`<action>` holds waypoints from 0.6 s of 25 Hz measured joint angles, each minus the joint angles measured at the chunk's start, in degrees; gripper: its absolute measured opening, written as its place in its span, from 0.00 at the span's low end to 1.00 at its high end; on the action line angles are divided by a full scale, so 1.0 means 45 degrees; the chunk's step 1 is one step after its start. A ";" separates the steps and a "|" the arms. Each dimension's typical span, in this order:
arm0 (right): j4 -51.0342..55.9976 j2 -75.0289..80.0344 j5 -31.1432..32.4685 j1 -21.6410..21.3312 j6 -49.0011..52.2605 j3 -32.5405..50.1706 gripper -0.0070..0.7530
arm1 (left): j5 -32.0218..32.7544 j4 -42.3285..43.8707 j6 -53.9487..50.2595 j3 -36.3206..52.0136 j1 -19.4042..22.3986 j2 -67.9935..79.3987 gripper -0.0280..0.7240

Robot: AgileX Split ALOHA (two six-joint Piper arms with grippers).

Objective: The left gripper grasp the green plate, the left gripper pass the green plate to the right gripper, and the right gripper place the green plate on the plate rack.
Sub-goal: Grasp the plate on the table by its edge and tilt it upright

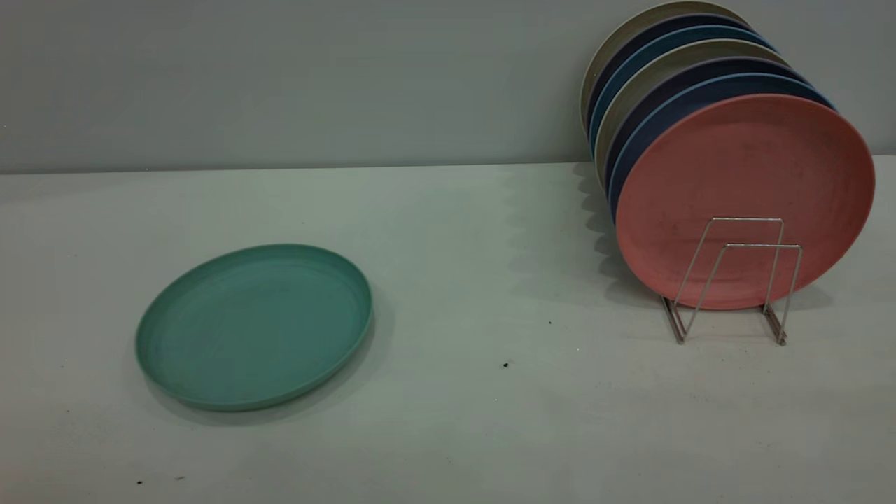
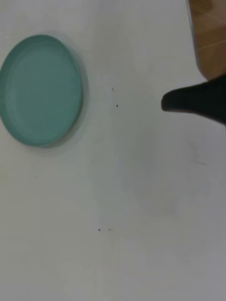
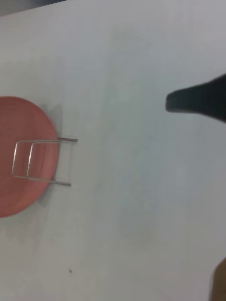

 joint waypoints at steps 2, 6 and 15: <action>0.0000 0.0000 0.0000 0.0000 0.0000 0.0000 0.73 | 0.0000 0.0000 0.0000 0.0000 0.0000 0.0000 0.79; 0.0000 0.0000 0.0000 0.0000 0.0000 0.0000 0.73 | -0.0052 0.0000 0.0000 0.0000 0.0000 0.0000 0.79; -0.0134 0.0365 -0.0792 0.0000 0.0000 -0.0249 0.73 | -0.3520 -0.0732 -0.1258 -0.0203 0.0000 0.1266 0.79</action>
